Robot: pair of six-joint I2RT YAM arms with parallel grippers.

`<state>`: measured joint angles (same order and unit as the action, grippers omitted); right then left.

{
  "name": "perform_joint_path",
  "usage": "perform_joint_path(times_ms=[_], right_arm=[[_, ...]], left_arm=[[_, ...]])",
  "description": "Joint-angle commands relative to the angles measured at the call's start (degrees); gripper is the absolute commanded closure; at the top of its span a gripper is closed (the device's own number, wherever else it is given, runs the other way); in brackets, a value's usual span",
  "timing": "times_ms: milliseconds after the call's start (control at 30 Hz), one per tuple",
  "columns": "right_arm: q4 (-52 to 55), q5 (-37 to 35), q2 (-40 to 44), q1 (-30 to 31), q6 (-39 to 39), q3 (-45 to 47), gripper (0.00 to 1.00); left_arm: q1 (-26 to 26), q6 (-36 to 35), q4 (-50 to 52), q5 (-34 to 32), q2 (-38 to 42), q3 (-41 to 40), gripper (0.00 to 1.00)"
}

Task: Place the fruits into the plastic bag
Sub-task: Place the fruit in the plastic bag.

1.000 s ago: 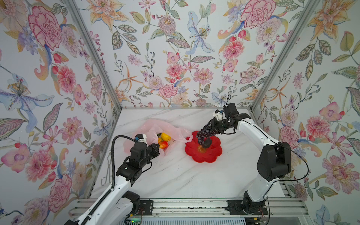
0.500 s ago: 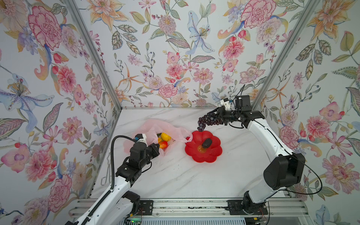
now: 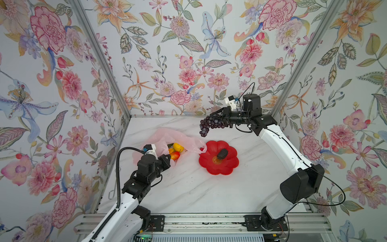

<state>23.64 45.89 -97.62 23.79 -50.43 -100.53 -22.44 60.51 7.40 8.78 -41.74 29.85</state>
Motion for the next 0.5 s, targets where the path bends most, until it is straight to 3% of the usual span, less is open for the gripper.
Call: perform_joint_path(times_ms=[0, 467], right_arm=[[-1.58, -0.78, -3.53, 3.03, -0.59, -2.90, 0.64], [-1.28, -1.55, -19.03, 14.96, 0.12, -12.96, 0.65]], left_arm=[[0.59, 0.22, 1.39, 0.58, 1.37, -1.13, 1.00], [0.60, -0.04, 0.74, 0.54, 1.14, -0.06, 1.00]])
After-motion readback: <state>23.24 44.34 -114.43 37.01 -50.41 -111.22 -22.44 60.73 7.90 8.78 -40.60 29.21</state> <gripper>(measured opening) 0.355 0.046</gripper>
